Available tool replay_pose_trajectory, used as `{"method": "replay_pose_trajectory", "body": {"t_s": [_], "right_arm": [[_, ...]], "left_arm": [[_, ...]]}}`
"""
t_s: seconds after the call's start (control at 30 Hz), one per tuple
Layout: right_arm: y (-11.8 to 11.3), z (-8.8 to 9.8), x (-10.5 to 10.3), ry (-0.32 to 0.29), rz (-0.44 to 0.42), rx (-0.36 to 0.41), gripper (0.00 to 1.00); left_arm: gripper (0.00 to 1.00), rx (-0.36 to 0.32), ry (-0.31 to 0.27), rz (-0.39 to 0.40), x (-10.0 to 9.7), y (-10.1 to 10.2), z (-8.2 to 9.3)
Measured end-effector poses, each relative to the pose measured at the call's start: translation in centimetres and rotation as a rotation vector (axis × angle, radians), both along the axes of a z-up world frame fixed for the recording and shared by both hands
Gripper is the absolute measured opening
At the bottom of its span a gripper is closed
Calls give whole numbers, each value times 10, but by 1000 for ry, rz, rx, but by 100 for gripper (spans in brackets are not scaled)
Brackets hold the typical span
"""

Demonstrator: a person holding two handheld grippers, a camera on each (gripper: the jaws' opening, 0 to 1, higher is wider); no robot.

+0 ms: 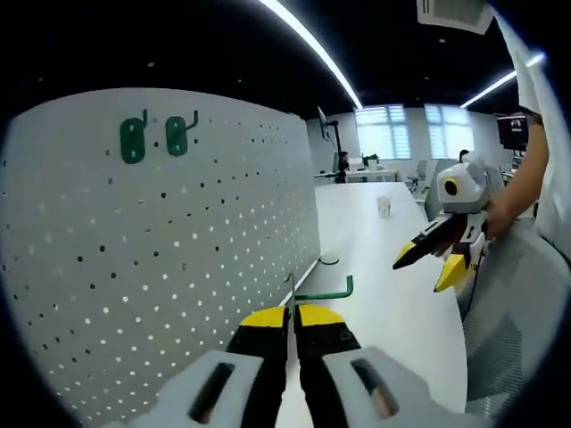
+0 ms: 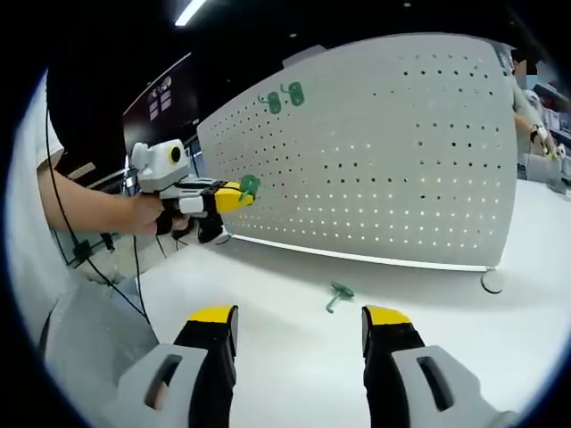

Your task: Insert the hook assembly into the mounting plate slot until the hook locks in place.

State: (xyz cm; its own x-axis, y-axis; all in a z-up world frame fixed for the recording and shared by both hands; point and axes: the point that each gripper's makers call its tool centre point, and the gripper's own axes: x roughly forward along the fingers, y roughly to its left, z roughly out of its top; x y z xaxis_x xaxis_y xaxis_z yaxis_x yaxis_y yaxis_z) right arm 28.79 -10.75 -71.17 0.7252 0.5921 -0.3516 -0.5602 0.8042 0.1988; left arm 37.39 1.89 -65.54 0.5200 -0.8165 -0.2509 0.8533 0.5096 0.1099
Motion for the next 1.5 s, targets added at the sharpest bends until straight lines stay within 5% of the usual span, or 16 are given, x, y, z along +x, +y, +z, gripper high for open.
{"method": "replay_pose_trajectory", "body": {"t_s": [0.9,1.33,1.5], "right_arm": [[0,5,0,-18,3,7,53],[0,7,1,-22,2,14,52],[4,23,1,-82,12,58,52]], "left_arm": [[2,-279,17,209,-16,30,27],[2,-273,12,216,-17,29,27],[2,-261,12,212,-18,27,24]]}}
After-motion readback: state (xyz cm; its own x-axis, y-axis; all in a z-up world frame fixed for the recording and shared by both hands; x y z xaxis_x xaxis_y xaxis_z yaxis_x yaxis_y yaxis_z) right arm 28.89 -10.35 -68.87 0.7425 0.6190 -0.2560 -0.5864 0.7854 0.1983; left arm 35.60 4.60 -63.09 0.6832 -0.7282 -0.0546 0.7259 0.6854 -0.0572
